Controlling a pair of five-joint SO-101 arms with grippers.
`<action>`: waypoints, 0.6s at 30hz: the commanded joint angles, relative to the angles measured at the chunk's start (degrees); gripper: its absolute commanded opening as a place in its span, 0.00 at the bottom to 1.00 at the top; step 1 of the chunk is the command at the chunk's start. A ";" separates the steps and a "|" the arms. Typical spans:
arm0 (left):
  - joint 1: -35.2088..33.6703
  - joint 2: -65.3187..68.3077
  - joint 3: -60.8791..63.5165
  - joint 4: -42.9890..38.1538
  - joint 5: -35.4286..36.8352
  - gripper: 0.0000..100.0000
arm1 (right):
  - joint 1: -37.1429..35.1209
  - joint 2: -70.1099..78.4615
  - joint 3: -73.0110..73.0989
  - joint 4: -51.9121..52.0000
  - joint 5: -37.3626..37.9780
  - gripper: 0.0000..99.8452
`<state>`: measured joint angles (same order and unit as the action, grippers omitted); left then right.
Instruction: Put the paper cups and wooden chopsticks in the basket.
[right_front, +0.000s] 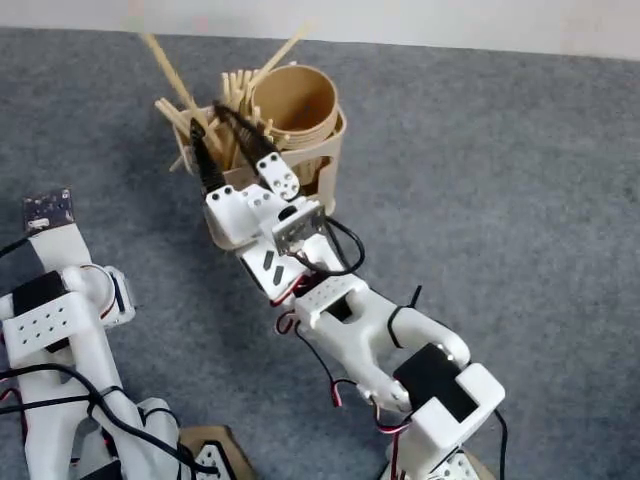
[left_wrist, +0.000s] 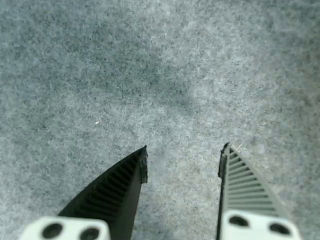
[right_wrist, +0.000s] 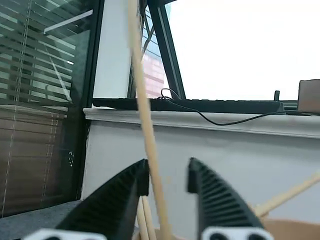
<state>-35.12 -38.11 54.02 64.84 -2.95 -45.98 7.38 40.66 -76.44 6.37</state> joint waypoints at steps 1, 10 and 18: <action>-0.57 -1.80 -0.22 -0.70 -0.62 0.25 | 0.92 -0.75 -0.31 1.36 0.79 0.17; -0.57 -1.80 -0.22 -0.70 -0.62 0.25 | 1.71 -11.56 0.13 14.73 7.38 0.12; -0.48 -1.80 -0.57 -0.70 -0.62 0.25 | 3.38 -38.11 -4.26 68.88 7.30 0.12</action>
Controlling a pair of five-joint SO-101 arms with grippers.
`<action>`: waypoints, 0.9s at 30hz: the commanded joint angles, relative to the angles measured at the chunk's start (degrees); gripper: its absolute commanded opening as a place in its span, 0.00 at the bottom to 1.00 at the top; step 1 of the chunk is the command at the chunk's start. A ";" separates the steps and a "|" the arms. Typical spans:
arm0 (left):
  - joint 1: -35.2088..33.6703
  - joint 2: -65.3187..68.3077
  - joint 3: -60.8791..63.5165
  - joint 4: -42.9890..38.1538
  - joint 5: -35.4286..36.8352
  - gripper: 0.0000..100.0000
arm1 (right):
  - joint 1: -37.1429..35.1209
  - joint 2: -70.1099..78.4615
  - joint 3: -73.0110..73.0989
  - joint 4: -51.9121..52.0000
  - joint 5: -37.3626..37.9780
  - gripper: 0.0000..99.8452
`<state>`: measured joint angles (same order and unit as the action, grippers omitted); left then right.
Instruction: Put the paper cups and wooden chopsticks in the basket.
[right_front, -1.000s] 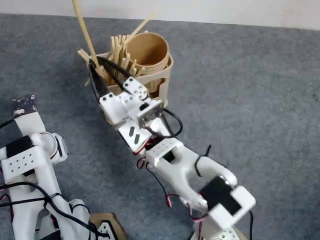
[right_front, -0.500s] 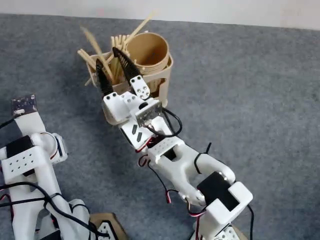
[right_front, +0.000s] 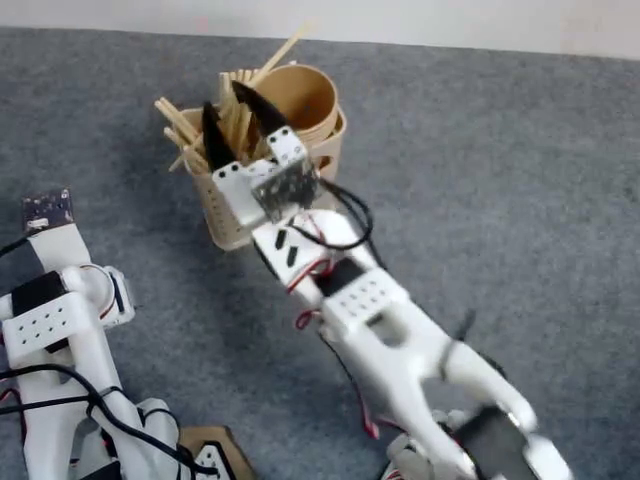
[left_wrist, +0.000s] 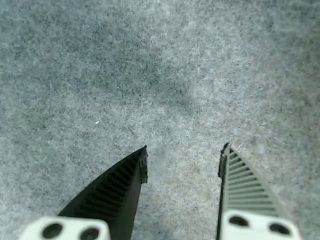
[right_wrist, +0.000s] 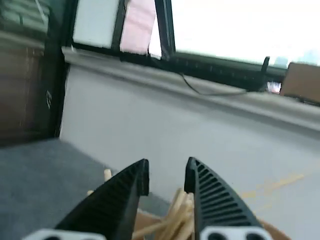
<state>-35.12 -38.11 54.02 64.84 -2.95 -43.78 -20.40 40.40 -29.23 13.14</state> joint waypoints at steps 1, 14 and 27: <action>-0.48 -1.80 -0.57 -0.70 -0.62 0.25 | 1.19 -12.97 -5.32 27.82 0.53 0.12; -0.04 -2.15 -22.73 15.03 -0.70 0.26 | 10.42 -35.21 -20.53 89.10 -8.44 0.12; 7.96 -32.13 -17.63 21.71 -3.69 0.25 | 26.33 -66.86 11.47 95.25 -9.93 0.12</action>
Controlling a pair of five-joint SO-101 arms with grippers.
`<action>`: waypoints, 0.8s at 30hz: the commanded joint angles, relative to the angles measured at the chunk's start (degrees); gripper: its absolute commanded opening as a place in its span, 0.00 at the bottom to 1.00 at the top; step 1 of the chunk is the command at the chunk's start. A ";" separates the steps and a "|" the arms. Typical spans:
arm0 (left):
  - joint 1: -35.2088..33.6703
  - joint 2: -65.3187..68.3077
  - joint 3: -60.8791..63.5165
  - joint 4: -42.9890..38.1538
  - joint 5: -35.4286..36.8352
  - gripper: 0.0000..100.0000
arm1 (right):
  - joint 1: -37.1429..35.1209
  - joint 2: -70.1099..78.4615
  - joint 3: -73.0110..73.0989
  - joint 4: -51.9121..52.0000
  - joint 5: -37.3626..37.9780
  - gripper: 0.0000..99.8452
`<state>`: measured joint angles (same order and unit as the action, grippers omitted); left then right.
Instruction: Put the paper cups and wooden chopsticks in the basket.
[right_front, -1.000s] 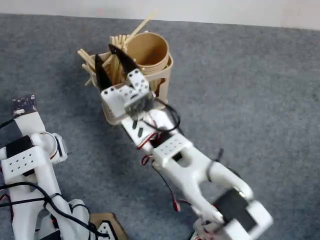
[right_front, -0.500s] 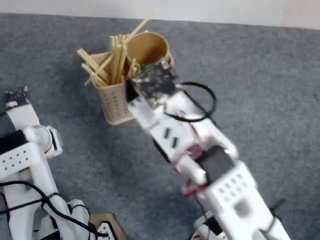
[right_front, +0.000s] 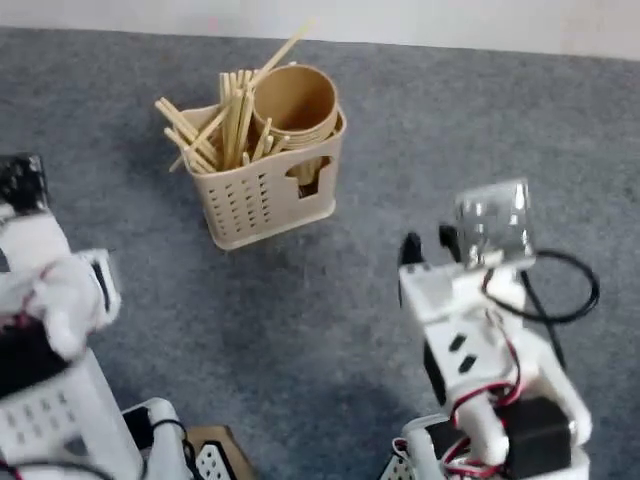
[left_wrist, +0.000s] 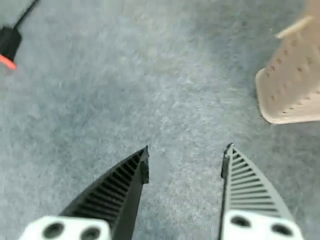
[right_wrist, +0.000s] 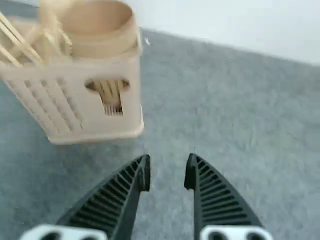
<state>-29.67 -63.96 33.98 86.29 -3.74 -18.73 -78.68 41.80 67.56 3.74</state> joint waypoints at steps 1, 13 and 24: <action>3.21 -8.31 4.18 0.26 -4.75 0.25 | 1.54 -12.44 14.29 -2.86 -0.26 0.12; 5.41 -15.69 27.82 -10.46 -12.92 0.25 | 9.45 -26.33 42.59 -10.15 -0.53 0.12; 7.16 -15.78 46.73 -27.96 -12.66 0.25 | 9.54 -26.51 59.03 -18.42 -0.53 0.12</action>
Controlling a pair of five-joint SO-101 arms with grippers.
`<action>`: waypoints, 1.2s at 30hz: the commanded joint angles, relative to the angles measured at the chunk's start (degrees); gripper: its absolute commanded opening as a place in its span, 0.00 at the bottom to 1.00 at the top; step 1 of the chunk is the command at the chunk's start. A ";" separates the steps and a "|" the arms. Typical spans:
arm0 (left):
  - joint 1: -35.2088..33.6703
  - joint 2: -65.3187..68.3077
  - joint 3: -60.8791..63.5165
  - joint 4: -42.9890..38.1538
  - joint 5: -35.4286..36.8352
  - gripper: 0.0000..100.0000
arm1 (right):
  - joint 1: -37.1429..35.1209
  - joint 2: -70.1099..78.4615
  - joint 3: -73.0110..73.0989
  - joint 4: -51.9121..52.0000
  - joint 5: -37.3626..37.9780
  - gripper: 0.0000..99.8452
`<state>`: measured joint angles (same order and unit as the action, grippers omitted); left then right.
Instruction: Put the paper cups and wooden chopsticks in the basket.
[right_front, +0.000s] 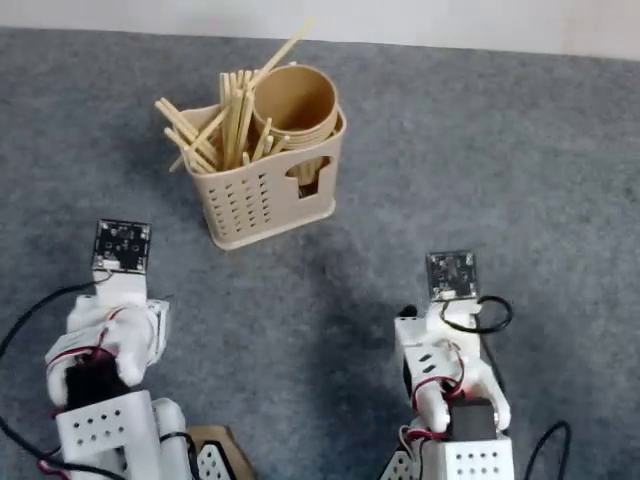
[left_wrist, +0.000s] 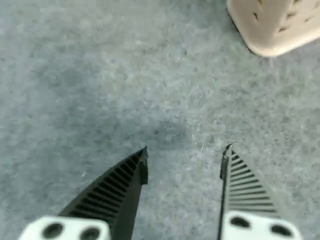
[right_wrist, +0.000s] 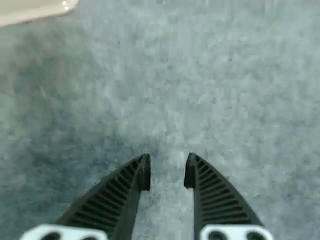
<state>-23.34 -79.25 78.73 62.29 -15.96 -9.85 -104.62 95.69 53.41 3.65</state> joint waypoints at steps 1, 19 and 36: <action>0.84 -0.48 1.71 -4.40 -0.44 0.25 | 0.66 -0.57 6.55 -5.58 -0.44 0.12; 8.92 38.46 -66.95 9.23 -0.44 0.26 | 0.66 -0.22 8.22 0.04 -0.18 0.12; 28.26 98.77 -142.29 19.69 -5.98 0.25 | 0.66 -0.13 8.22 3.47 0.00 0.12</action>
<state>3.82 14.29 -53.93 81.71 -21.23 -9.49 -104.53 95.96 56.66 3.65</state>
